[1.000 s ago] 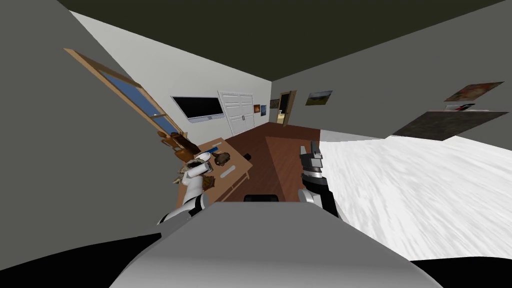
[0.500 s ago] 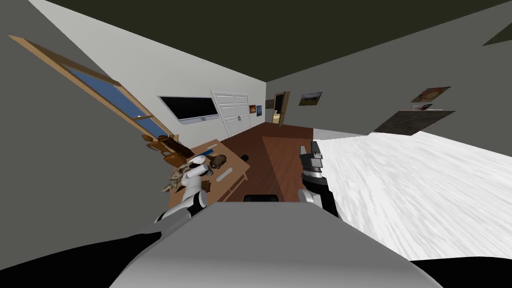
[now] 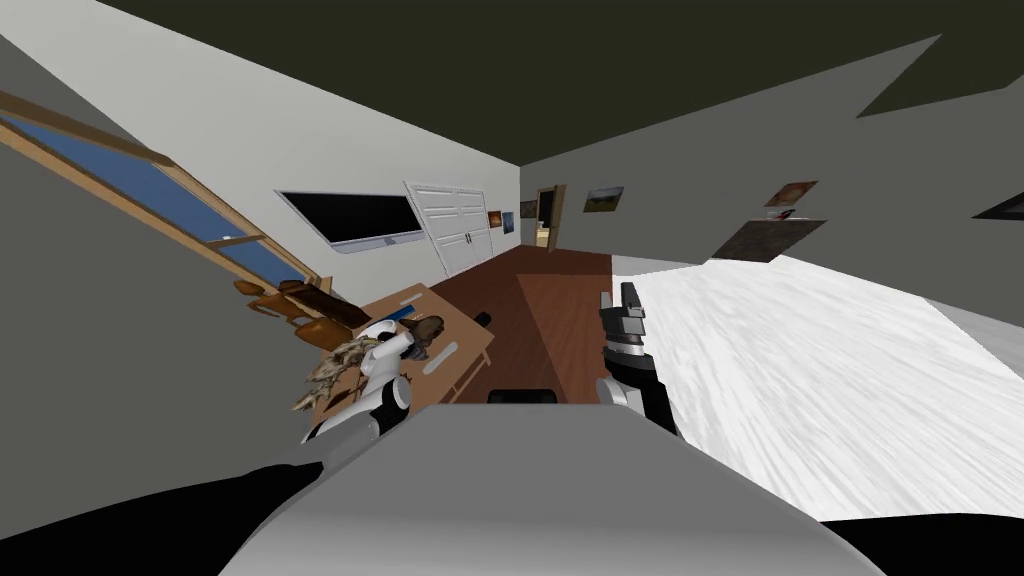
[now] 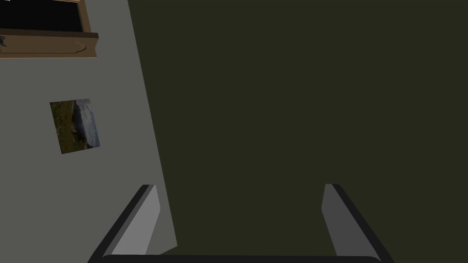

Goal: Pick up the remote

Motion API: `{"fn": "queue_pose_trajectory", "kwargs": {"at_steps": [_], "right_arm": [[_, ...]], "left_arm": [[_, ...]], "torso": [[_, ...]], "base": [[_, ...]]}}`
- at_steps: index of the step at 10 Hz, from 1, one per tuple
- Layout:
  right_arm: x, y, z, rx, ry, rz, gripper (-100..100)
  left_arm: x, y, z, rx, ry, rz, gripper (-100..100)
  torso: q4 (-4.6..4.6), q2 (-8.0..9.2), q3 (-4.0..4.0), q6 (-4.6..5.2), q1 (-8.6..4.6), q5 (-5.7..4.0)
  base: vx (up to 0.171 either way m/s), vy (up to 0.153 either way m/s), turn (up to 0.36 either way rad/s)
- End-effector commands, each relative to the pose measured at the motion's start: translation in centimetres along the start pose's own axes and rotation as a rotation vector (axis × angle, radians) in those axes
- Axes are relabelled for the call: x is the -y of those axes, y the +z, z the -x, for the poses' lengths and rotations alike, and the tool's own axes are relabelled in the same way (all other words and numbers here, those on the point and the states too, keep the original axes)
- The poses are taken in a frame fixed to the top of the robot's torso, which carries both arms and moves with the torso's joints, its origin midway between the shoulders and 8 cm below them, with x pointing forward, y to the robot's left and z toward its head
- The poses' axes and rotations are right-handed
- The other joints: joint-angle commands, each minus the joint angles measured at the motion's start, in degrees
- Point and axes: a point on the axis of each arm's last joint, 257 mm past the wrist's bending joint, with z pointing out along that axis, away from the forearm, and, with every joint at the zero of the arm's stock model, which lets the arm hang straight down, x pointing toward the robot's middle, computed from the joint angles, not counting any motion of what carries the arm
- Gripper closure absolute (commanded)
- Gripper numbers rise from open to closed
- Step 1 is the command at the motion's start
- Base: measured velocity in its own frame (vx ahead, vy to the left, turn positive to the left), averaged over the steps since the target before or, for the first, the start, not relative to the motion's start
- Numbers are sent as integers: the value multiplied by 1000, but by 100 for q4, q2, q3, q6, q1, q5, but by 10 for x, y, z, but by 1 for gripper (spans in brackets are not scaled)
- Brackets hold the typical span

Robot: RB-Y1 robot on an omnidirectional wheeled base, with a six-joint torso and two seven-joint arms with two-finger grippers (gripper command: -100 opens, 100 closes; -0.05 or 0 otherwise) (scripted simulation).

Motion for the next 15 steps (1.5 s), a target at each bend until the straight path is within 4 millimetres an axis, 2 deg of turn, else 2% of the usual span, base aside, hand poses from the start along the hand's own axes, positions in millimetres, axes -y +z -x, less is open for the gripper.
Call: {"fn": "queue_pose_trajectory", "kwargs": {"at_steps": [1,6,8,9,10,11,15], "right_arm": [[0,0,0,0,0,0,0],[0,0,0,0,0,0,0],[0,0,0,0,0,0,0],[0,0,0,0,0,0,0],[0,0,0,0,0,0,0],[0,0,0,0,0,0,0],[0,0,0,0,0,0,0]], "left_arm": [[-12,4,3,7,-18,39,-100],[-52,12,27,42,-104,177,-100],[-77,16,36,59,-132,244,-100],[-77,16,36,59,-132,244,-100],[-90,17,43,73,-154,281,-100],[-93,18,44,74,-155,286,-100],[-142,18,68,124,-219,405,-100]], "torso": [[0,0,0,0,0,0],[0,1,0,-5,4,1],[-1,-1,-1,-6,4,1],[-1,-1,-1,-4,5,1],[0,0,0,-5,4,0],[0,0,0,-3,3,0],[-1,-3,-2,-6,10,2]], "base": [[28,9,-77],[34,13,-120],[35,17,-95],[27,16,-63],[31,15,-114],[26,17,-61],[42,33,-105]]}}
